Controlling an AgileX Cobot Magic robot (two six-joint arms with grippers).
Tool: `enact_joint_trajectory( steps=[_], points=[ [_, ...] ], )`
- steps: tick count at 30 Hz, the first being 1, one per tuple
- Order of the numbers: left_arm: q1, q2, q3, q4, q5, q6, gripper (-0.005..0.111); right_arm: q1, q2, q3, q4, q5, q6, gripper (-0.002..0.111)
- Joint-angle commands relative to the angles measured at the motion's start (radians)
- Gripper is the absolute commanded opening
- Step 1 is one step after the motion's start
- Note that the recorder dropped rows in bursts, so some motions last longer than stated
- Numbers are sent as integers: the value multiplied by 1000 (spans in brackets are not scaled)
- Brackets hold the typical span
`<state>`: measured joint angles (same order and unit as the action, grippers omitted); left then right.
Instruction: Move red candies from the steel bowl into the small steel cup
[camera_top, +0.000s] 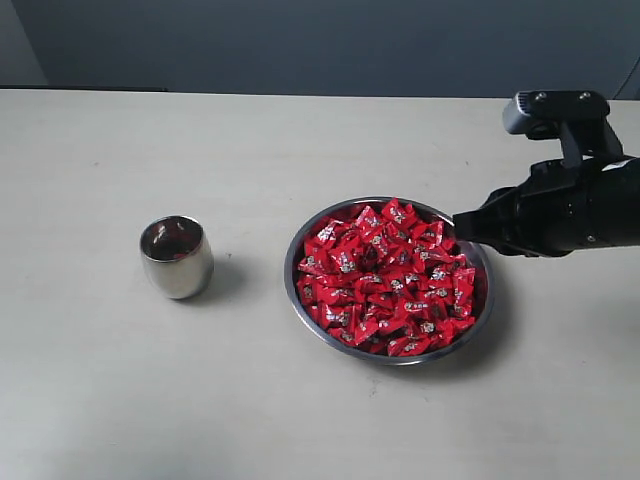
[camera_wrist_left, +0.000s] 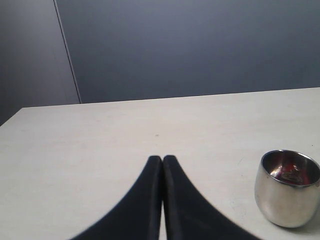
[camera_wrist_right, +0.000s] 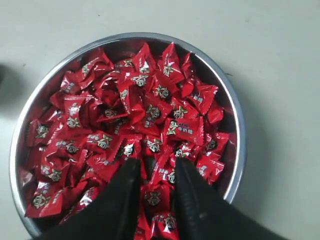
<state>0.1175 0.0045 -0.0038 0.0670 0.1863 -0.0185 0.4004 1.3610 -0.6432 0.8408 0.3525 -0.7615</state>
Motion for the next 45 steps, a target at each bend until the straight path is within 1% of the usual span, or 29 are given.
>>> enact_joint_trajectory(
  steps=[1, 6, 12, 16, 20, 26, 27, 28, 33, 38, 40, 42, 44, 45],
  points=[
    [1, -4, 4, 1, -7, -1, 0, 39, -7, 12, 16, -27, -59, 24],
    [1, -4, 4, 1, -7, -1, 0, 84, -7, 22, 9, -85, -91, 24],
    [1, -4, 4, 1, -7, -1, 0, 95, -14, 61, 41, -148, -103, 24],
    [1, -4, 4, 1, -7, -1, 0, 139, -41, 87, 39, -230, -133, 24],
    [1, -4, 4, 1, -7, -1, 0, 205, -56, 145, 49, -376, -138, 24],
    [1, -4, 4, 1, -4, -1, 0, 282, -64, 194, 49, -458, -58, 24],
    [1, -4, 4, 1, -4, -1, 0, 291, -64, 206, 49, -481, -32, 24],
    [1, -4, 4, 1, -6, -1, 0, 309, -62, 229, 49, -515, 44, 24],
    [1, -4, 4, 1, -6, -1, 0, 321, -22, 237, 44, -487, 66, 24],
    [1, -4, 4, 1, -6, -1, 0, 321, 19, 137, 72, -380, 74, 24],
    [1, -4, 4, 1, -6, -1, 0, 301, 63, 92, 84, -321, 78, 24],
    [1, -4, 4, 1, -6, -1, 0, 245, 122, 51, 84, -212, 85, 24],
    [1, -4, 4, 1, -6, -1, 0, 200, 160, 22, 79, -176, 85, 24],
    [1, -4, 4, 1, -6, -1, 0, 176, 167, -2, 48, -146, 85, 24]
  ],
)
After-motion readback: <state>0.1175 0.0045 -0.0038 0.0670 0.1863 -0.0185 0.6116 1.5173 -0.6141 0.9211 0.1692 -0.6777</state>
